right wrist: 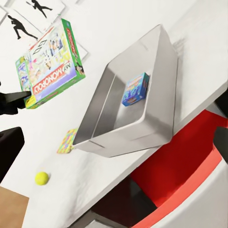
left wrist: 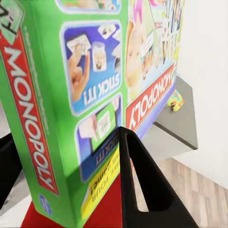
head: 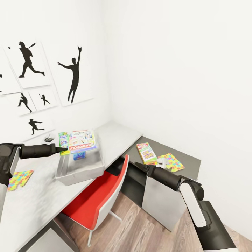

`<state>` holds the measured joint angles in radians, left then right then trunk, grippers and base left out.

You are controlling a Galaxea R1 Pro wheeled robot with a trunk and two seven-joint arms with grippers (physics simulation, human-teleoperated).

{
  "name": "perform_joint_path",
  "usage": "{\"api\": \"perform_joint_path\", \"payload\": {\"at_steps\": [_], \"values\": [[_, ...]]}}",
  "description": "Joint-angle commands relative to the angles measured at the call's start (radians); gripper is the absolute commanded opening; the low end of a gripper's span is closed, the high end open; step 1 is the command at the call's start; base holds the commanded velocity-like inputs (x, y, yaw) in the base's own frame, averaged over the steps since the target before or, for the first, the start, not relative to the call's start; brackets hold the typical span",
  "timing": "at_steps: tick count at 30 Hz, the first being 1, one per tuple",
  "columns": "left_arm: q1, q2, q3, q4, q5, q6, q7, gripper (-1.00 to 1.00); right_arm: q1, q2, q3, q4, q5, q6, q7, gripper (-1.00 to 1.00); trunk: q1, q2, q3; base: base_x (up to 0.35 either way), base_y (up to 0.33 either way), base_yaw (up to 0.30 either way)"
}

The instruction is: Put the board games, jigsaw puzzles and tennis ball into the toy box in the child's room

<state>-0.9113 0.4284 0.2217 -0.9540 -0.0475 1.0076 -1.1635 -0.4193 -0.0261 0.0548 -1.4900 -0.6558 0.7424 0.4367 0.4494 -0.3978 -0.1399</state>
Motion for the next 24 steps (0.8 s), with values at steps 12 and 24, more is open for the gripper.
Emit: {"api": "perform_joint_path", "payload": {"at_steps": [12, 24], "values": [[0.0, -0.002, -0.12, 0.002, -0.014, -0.007, -0.004, -1.0, -0.001, -0.001, -0.001, -0.001, -0.008, 0.006, 0.0, 1.0, 0.001, -0.002, -0.003, 0.0, 0.026, -0.002], [-0.001, 0.0, -0.122, 0.069, -0.07, -0.018, 0.033, -1.0, -0.001, -0.002, -0.001, 0.0, -0.009, 0.006, 0.0, 1.0, 0.001, -0.002, -0.019, 0.0, 0.0, 0.0]]}}
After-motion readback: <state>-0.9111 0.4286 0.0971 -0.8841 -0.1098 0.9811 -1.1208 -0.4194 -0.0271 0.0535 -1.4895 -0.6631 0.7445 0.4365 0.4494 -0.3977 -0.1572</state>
